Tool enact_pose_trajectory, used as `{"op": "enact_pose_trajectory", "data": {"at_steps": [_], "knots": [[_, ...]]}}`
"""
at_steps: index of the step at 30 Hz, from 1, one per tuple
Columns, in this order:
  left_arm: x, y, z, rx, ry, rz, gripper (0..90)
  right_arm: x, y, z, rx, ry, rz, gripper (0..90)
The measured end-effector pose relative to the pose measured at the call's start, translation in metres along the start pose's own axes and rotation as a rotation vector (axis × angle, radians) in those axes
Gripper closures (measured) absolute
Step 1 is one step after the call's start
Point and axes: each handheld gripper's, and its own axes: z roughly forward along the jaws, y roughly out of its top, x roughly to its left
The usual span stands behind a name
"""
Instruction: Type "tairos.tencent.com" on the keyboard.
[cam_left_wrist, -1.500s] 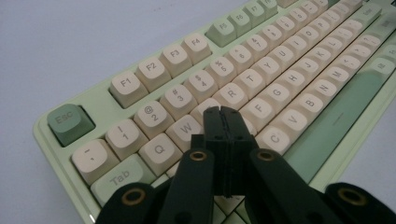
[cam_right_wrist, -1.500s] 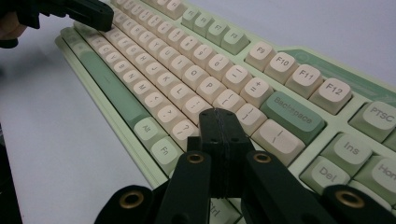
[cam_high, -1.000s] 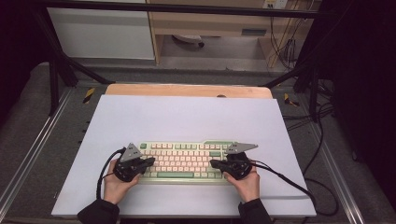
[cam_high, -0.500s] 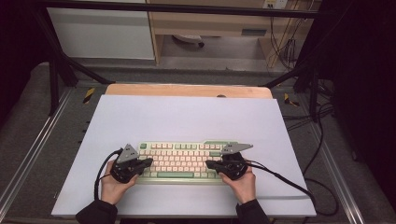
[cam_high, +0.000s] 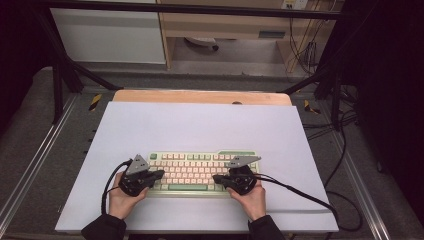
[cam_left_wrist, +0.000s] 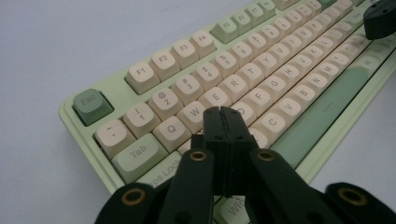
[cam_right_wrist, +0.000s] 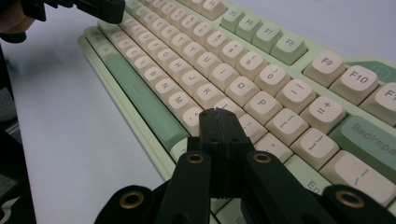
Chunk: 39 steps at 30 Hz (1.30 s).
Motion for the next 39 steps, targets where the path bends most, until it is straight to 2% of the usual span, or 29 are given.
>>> {"op": "enact_pose_trajectory", "data": {"at_steps": [12,28,32,36,39], "knots": [[0.0,0.0,0.0,0.0,0.0,0.002,89.7,0.003,-0.001,0.011,0.01,-0.006,-0.015,90.0],[0.0,0.0,0.0,0.001,0.0,0.004,89.8,0.003,-0.003,0.015,0.017,-0.002,-0.022,90.0],[0.0,0.0,-0.001,-0.002,0.0,0.004,89.7,0.003,0.0,0.009,0.002,-0.001,-0.018,90.0],[-0.001,0.0,-0.002,-0.006,0.0,0.002,89.7,0.001,0.003,-0.001,-0.003,-0.025,-0.035,90.0],[-0.001,0.001,-0.002,-0.008,0.0,0.003,89.7,-0.005,0.001,-0.007,-0.012,-0.035,-0.024,90.0]]}}
